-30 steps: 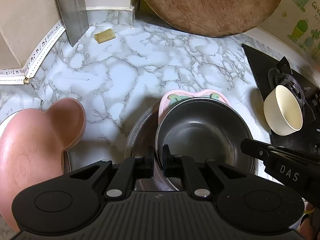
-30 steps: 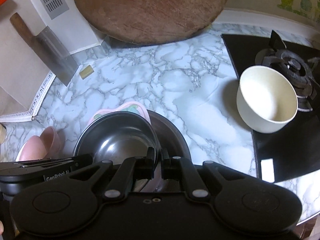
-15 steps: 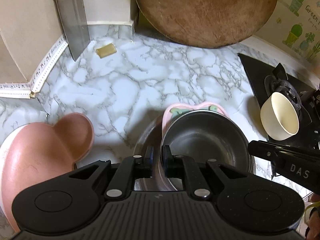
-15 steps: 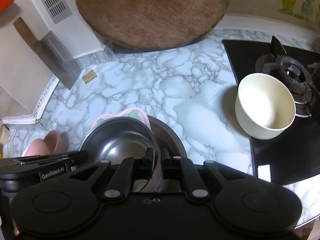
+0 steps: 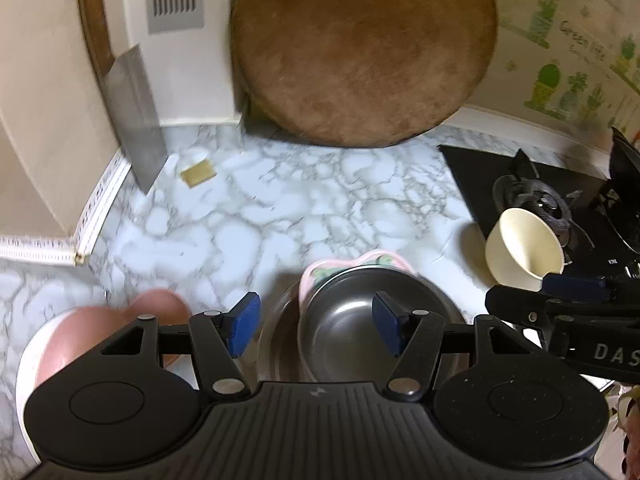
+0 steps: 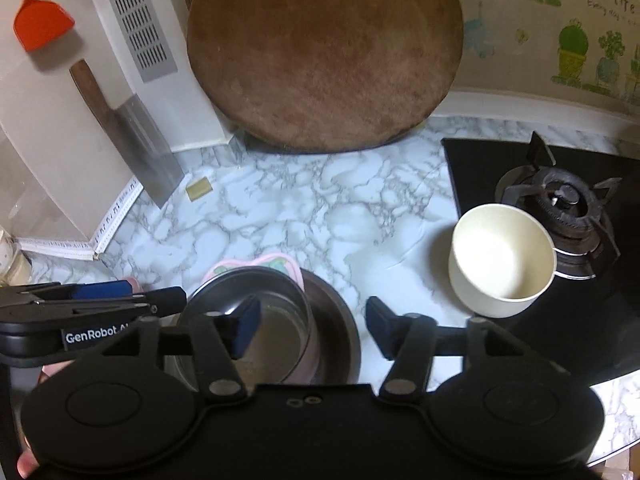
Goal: Organize plates and bowls
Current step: 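Move both grippers to the cream bowl on the stove, then close both grippers on the rim of the cream bowl, then lift the cream bowl with both grippers and carry it over the pink cup, then lower the cream bowl into the pink cup and open both grippers, then move both grippers to the rim of the steel bowl, then close both grippers on the steel bowl rim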
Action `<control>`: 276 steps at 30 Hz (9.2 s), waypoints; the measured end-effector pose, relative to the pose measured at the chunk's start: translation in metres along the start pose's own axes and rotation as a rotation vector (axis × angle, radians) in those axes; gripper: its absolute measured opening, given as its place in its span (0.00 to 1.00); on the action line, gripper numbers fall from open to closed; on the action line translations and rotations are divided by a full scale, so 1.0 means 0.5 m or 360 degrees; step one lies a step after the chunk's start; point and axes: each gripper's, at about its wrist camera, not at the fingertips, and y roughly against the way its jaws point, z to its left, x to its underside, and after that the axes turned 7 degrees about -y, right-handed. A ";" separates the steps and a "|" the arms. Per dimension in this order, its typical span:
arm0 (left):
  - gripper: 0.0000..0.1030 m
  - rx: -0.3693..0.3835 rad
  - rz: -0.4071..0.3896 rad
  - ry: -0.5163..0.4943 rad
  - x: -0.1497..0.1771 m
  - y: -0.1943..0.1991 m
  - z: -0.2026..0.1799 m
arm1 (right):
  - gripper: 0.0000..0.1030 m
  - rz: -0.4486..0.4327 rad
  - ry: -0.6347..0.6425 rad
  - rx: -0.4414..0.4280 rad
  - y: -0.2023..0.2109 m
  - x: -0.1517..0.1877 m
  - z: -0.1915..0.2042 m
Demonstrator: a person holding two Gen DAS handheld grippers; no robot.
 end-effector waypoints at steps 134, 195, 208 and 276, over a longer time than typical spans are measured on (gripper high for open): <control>0.04 0.0008 0.0309 -0.0051 -0.063 -0.043 -0.014 | 0.12 0.0236 0.0240 0.0041 -0.077 -0.057 0.054; 0.08 0.0131 0.0146 -0.0073 -0.006 0.015 0.026 | 0.64 0.0137 0.0274 -0.0073 -0.024 -0.026 0.083; 0.67 0.0139 -0.0029 -0.0033 0.027 0.082 0.039 | 0.80 -0.0010 0.0300 -0.0148 0.044 -0.012 0.070; 0.17 -0.0005 0.0163 0.0076 0.150 -0.103 0.054 | 0.16 0.0299 0.0331 -0.0050 -0.187 0.066 -0.046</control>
